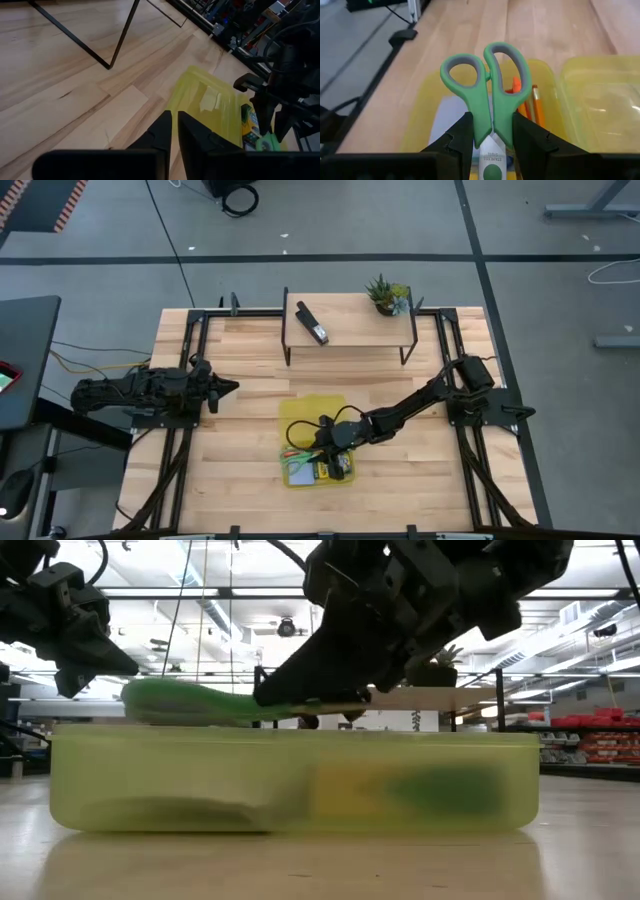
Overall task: Pack school essentials
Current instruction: Put the green scissor into the yellow supply box
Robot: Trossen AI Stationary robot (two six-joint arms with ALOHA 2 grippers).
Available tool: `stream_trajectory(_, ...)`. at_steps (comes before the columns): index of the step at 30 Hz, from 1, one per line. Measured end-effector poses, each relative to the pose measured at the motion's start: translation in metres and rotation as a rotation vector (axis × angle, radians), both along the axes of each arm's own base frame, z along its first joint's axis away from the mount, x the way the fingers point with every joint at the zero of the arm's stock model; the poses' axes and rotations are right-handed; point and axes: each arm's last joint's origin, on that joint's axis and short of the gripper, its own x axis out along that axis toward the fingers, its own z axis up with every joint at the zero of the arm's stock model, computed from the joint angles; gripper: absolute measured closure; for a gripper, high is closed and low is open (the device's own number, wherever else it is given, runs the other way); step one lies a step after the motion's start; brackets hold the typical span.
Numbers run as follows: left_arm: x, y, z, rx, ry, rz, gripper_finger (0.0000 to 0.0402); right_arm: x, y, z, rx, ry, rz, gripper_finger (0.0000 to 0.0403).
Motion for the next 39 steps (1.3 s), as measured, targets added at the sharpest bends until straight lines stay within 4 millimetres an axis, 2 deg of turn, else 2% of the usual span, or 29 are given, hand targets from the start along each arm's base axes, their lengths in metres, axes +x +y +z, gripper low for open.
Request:
stream_trajectory(8, 0.0, 0.0, 0.0, 0.0, 0.0, 0.0, 0.0366, -0.003, 0.005, -0.002, -0.037, 0.006, -0.066, 0.028)
stream_trajectory(22, 0.0, 0.0, 0.0, 0.0, 0.0, 0.0, 0.0363, -0.03, -0.003, -0.028, -0.028, -0.027, -0.093, 0.028)
stream_trajectory(29, 0.0, 0.0, 0.0, 0.0, 0.0, 0.0, 0.0364, -0.03, -0.003, -0.027, -0.055, -0.054, -0.074, 0.0265)
stream_trajectory(39, 0.0, 0.0, 0.0, 0.0, 0.0, 0.0, 0.037, -0.029, -0.002, -0.026, 0.001, -0.054, -0.101, 0.0262)
